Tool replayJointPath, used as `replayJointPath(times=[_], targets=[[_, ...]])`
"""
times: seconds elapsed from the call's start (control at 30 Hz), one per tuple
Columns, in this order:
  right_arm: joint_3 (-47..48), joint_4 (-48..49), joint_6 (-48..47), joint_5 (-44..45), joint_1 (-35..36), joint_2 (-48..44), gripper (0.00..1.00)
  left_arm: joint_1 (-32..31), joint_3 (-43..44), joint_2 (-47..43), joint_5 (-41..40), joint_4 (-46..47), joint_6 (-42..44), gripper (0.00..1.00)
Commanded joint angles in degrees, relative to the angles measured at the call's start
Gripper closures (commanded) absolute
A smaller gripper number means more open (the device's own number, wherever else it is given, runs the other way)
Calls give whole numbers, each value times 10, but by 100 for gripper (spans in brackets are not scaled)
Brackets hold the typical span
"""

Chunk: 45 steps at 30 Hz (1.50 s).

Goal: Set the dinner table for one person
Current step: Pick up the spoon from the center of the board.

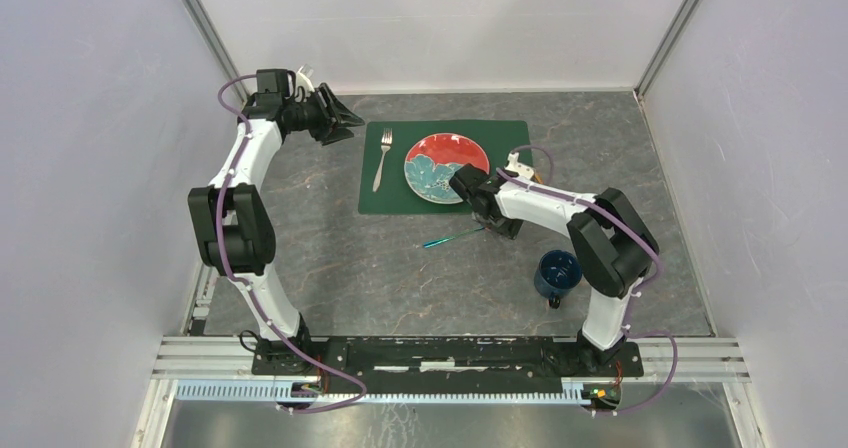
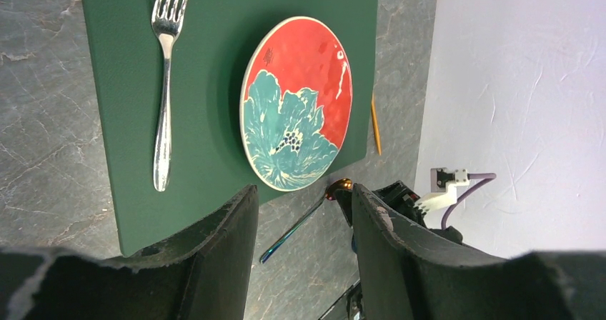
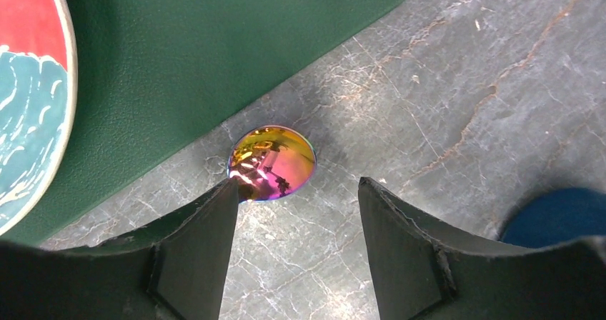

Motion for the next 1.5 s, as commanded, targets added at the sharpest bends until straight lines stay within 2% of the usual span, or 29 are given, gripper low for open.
replayJointPath(times=[0.0, 0.33, 0.9, 1.47], targets=[[2, 28, -16, 1, -5, 18, 32, 3, 6, -17, 13, 6, 22, 43], [-4, 48, -33, -4, -7, 26, 33, 8, 1, -18, 13, 5, 24, 43], [-19, 51, -35, 2, -15, 29, 43, 15, -8, -19, 13, 5, 28, 43], [-52, 44, -30, 16, -61, 3, 45, 18, -12, -20, 13, 4, 28, 43]])
